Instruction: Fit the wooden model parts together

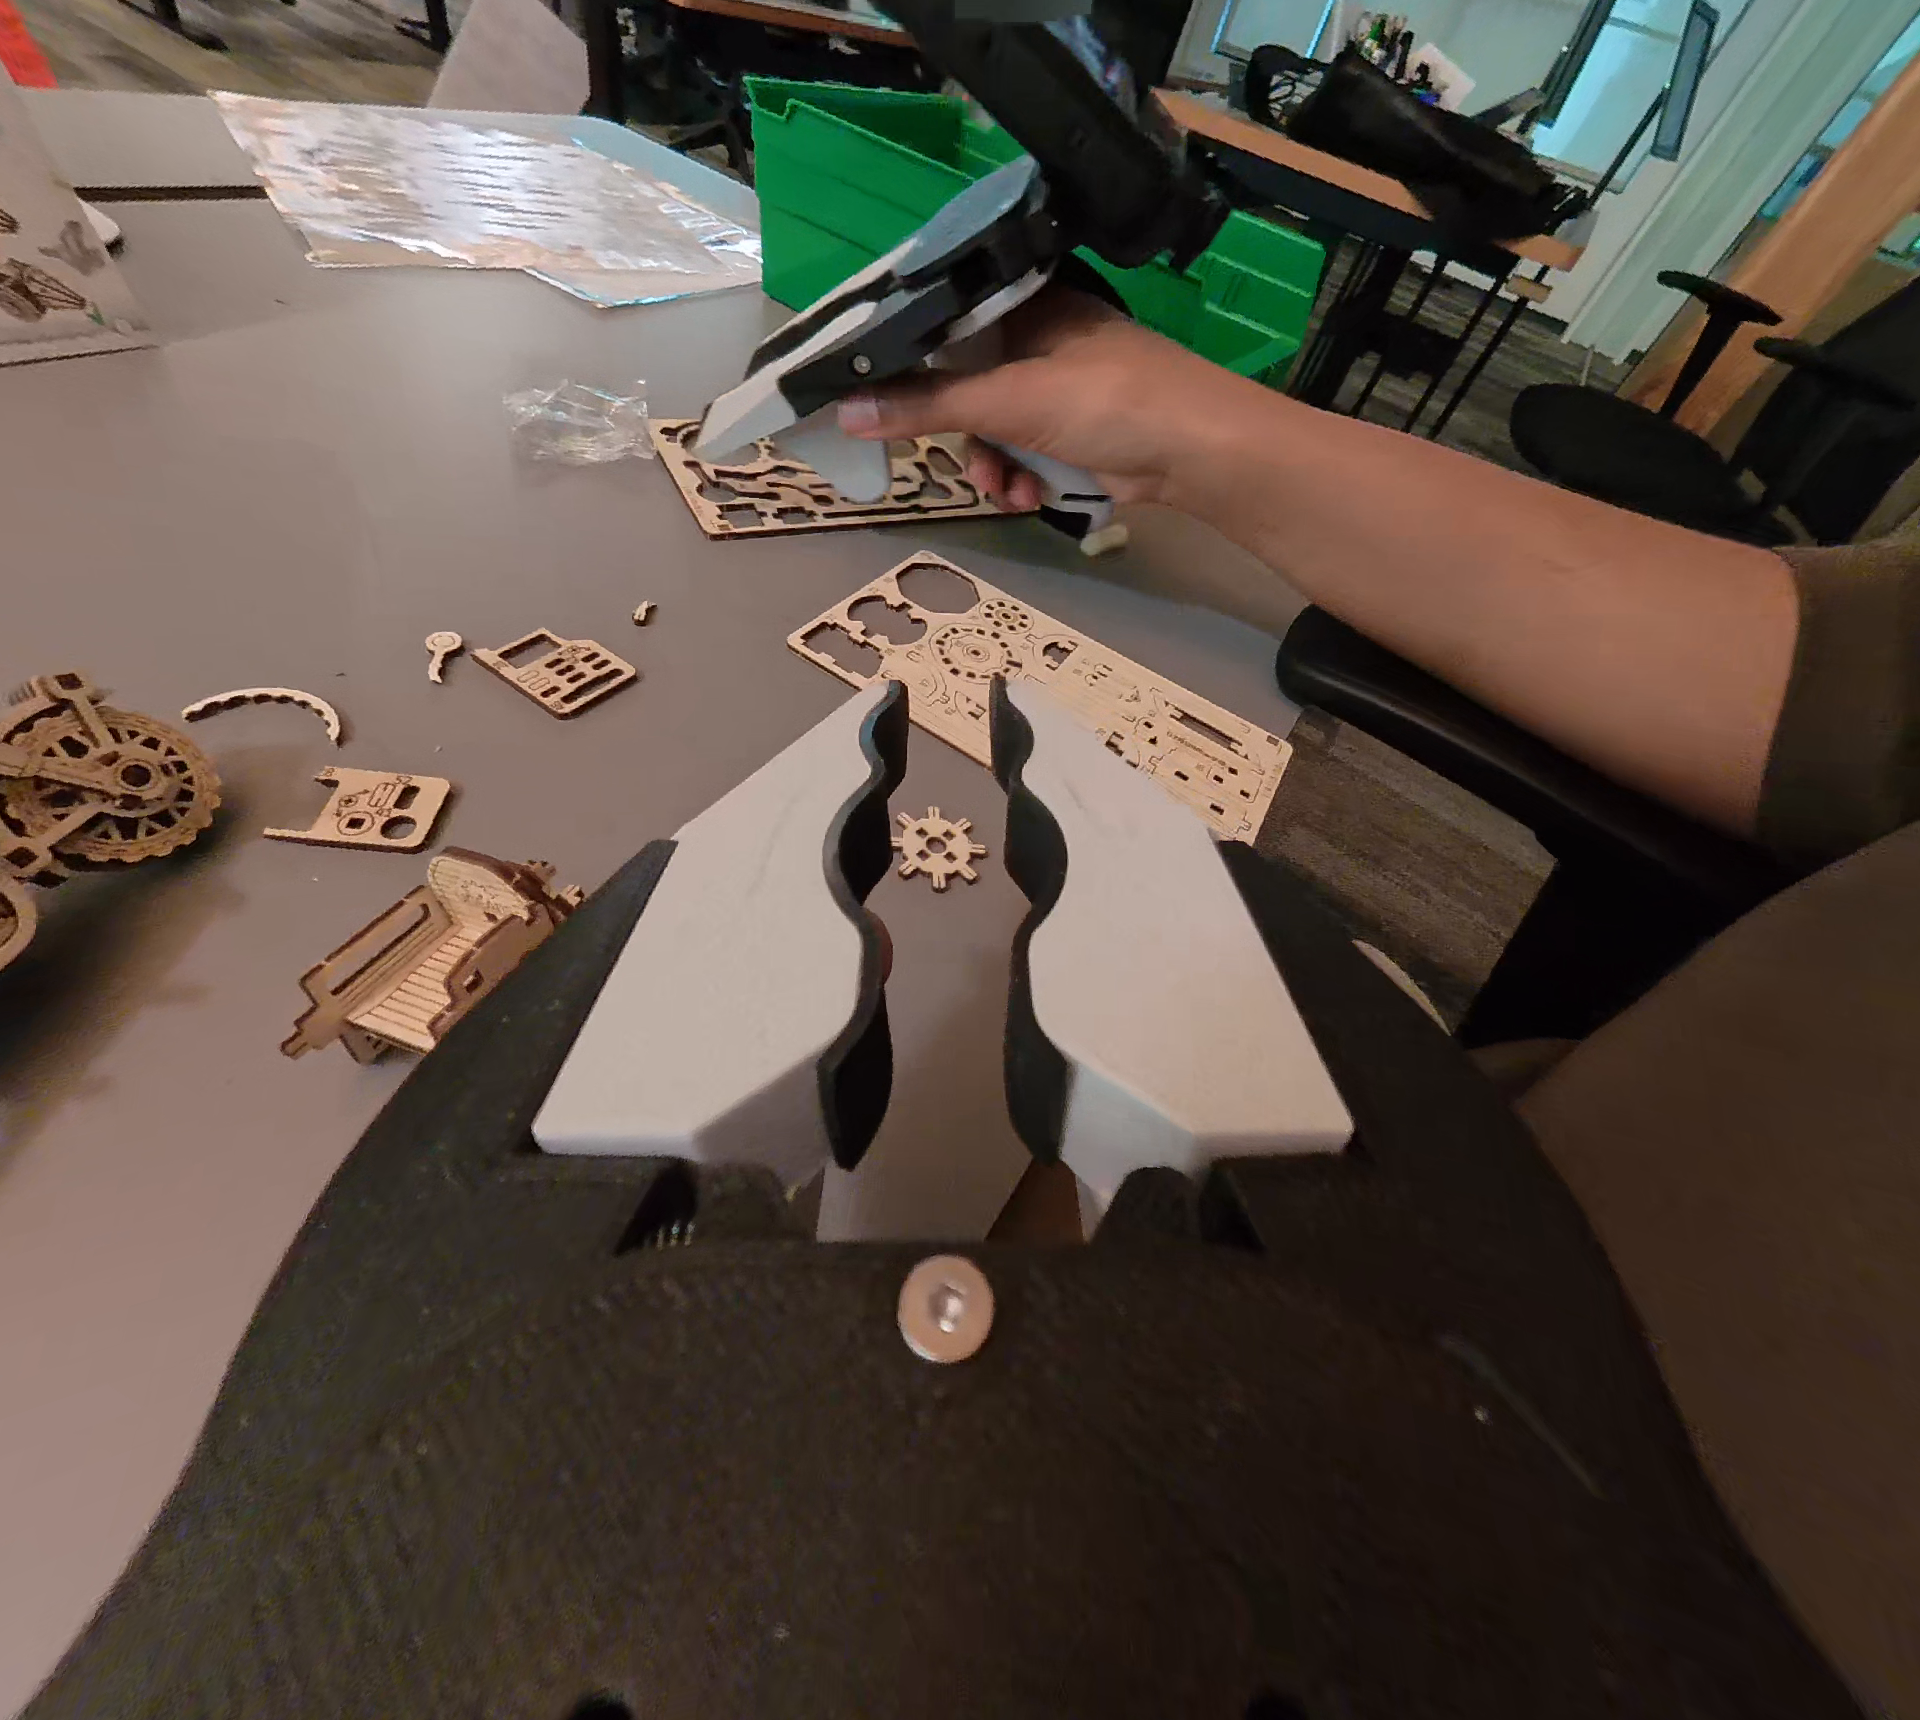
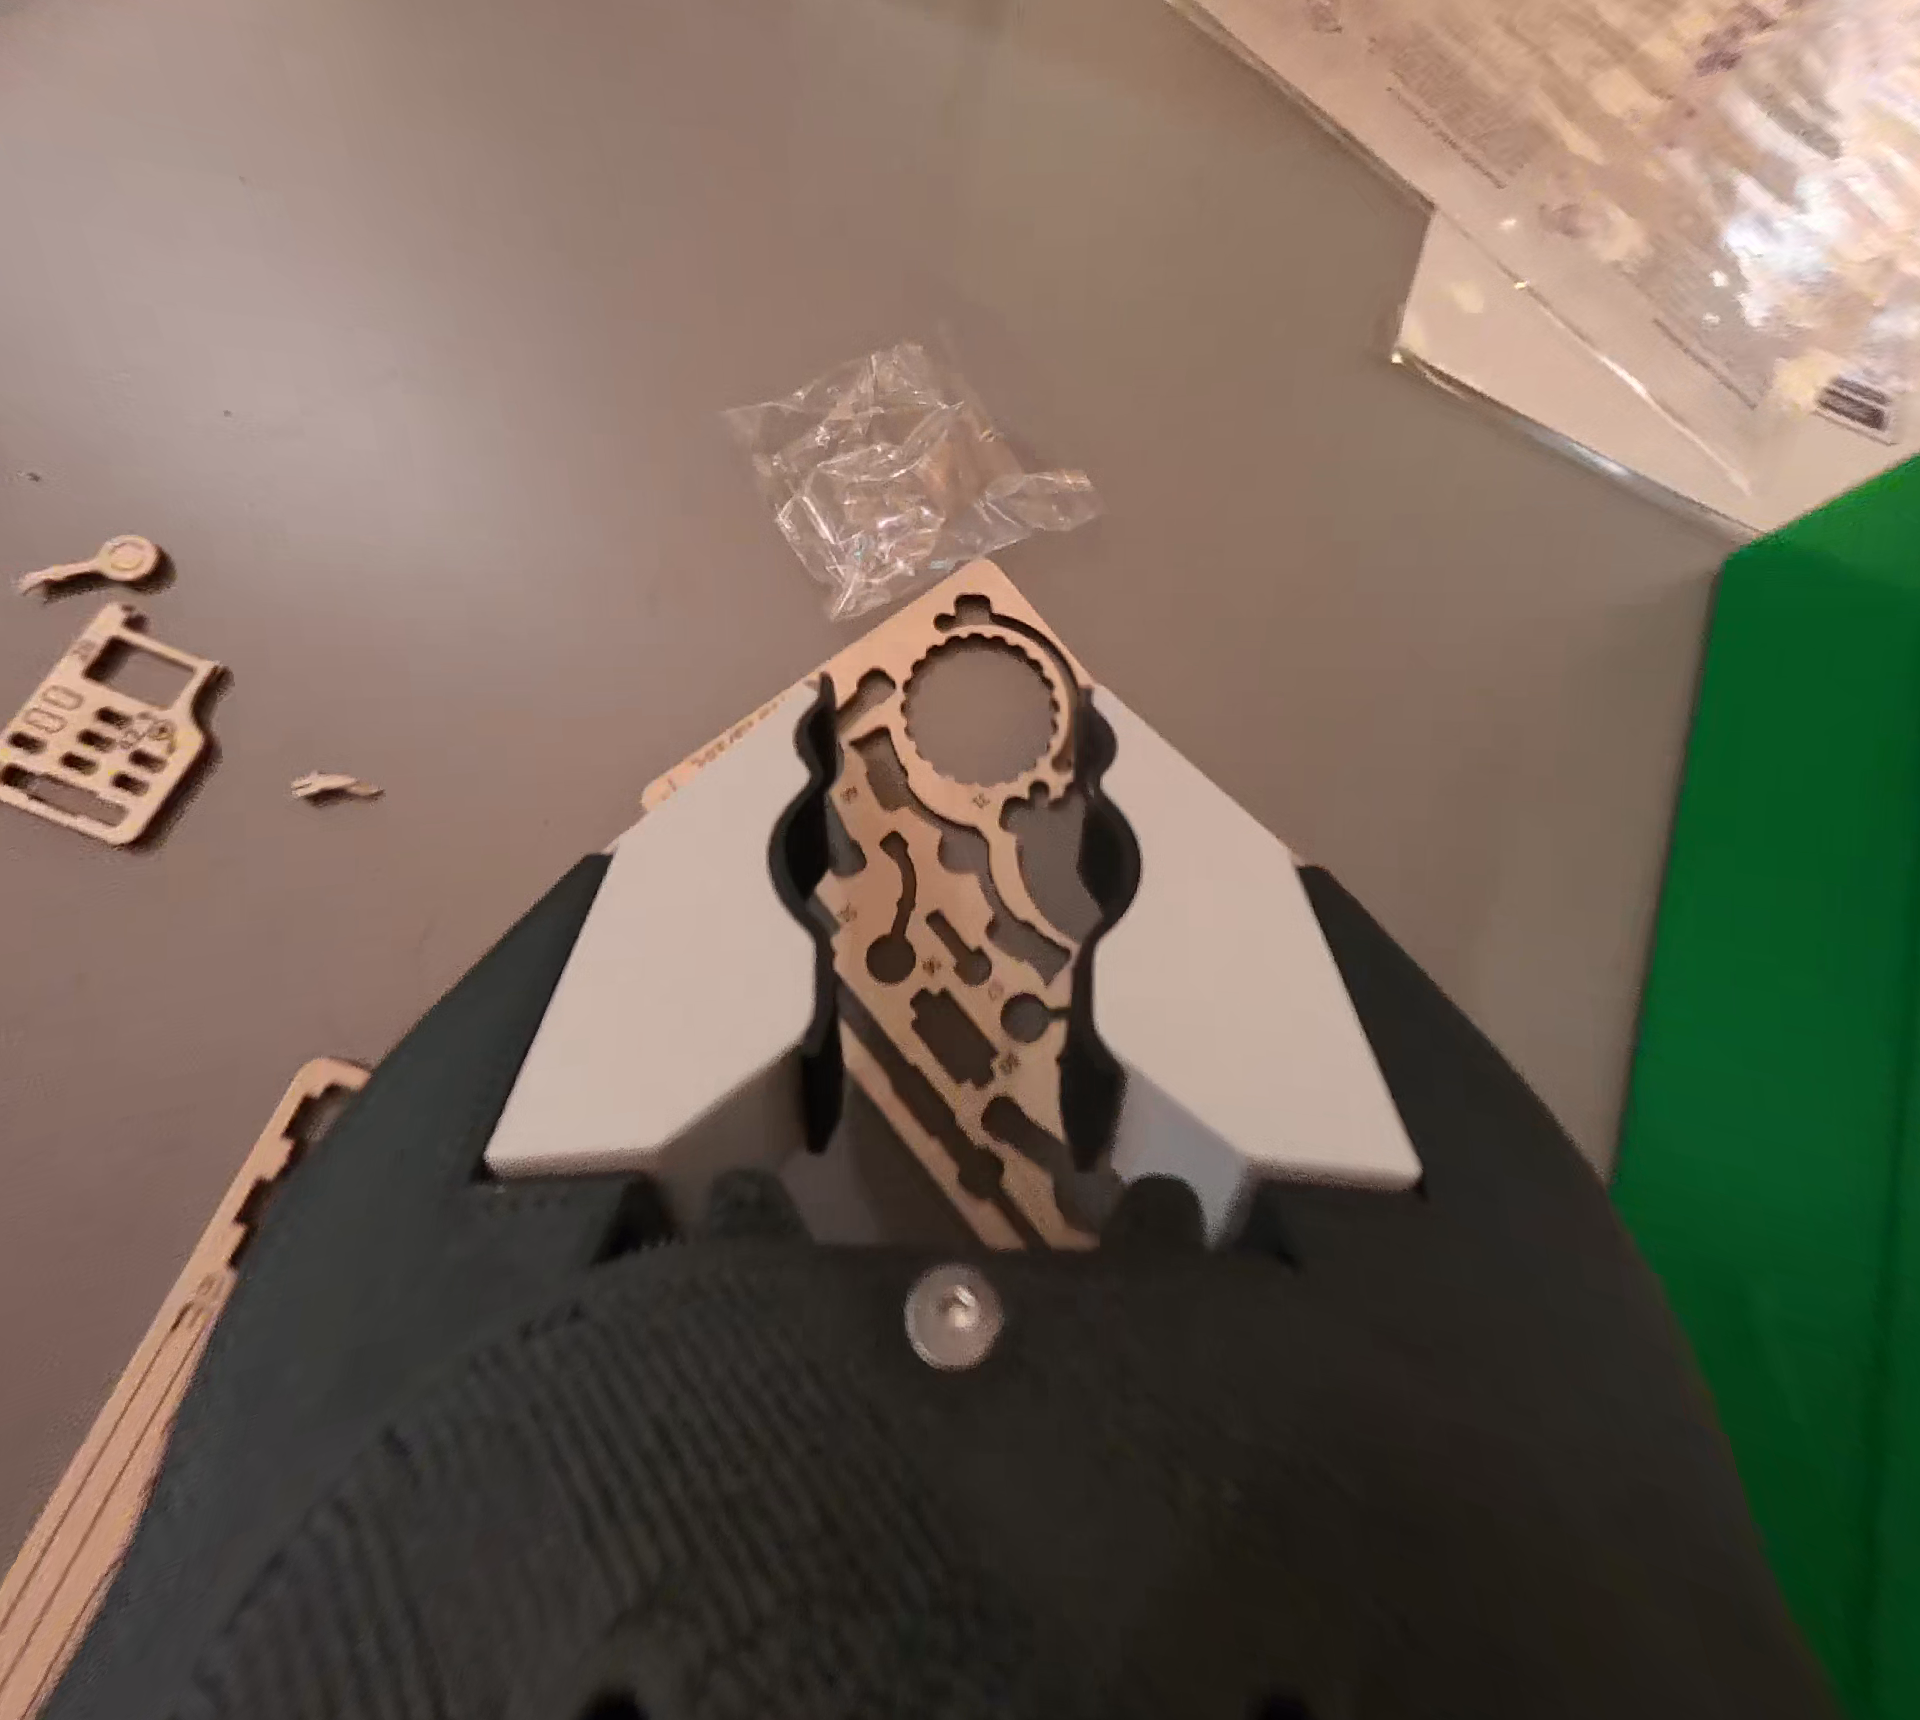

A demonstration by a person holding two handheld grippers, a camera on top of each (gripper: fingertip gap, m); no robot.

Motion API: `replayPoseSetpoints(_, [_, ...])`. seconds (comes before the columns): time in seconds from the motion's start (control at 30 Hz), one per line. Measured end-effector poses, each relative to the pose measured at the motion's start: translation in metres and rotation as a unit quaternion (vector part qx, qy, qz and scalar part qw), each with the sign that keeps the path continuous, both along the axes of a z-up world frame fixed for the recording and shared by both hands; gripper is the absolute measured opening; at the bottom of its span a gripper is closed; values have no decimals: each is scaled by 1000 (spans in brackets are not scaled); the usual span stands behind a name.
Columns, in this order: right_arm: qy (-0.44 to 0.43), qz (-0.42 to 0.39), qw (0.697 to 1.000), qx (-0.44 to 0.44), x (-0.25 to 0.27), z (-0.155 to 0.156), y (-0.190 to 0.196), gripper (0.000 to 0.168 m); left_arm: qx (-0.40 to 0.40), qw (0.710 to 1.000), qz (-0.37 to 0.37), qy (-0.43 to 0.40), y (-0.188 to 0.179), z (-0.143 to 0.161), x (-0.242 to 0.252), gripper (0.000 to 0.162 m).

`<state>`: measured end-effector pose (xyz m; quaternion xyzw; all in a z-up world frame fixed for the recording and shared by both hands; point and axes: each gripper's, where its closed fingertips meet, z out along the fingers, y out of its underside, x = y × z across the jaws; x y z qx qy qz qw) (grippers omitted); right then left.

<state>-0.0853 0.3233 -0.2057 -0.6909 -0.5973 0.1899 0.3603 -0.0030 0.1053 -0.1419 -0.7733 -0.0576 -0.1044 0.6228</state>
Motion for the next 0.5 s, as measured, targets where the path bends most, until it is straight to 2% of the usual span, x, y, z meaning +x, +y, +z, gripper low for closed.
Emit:
replayPoseSetpoints(0.13, [-4,-19,998,-56,20,-3,-16,61,-1,1000,-6,-7,0,-1,2,12])
replayPoseSetpoints(0.3, [1,-40,998,-51,47,13,1,48,1,1000,-1,-5,-1,1,-2,13])
replayPoseSetpoints(0.4, [3,-40,991,-126,67,10,-6,57,4,1000,4,-9,-1,1,-7,12])
replayPoseSetpoints(0.5, [-25,-46,989,-139,93,7,-5,54,5,1000,6,-19,-1,2,-11,13])
